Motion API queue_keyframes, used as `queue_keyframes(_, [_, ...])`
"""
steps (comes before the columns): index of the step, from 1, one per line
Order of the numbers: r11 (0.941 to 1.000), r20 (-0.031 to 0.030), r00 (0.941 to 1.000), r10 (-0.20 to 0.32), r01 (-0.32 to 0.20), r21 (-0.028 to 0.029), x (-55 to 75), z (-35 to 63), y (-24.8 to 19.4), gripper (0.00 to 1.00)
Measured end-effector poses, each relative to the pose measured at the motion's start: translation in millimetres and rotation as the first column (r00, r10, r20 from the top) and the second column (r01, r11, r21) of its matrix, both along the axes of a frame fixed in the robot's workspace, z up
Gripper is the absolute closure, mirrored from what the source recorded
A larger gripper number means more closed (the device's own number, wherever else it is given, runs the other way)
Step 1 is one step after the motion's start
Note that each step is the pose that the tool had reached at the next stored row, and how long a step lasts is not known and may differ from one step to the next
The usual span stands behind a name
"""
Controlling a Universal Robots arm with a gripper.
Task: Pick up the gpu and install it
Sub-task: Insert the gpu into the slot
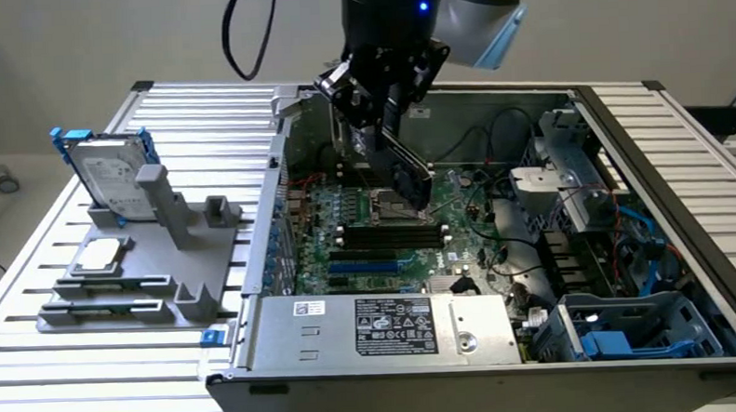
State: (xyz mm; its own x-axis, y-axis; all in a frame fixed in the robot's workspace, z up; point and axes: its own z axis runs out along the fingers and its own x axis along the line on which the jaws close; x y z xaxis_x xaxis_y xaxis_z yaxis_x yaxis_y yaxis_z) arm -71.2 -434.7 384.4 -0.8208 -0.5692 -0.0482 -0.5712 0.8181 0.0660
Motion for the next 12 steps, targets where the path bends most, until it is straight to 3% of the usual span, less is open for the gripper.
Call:
queue_keyframes(3, [0.9988,0.0024,0.9989,0.048,-0.048,-0.0081,-0.4,3.6,0.1,0.73])
queue_keyframes(8, [0.9903,0.0025,0.9903,0.139,-0.139,-0.0082,-0.4,3.7,0.1,0.73])
queue_keyframes(12, [0.9777,0.0025,0.9778,0.21,-0.21,-0.0082,-0.4,3.7,0.1,0.73])
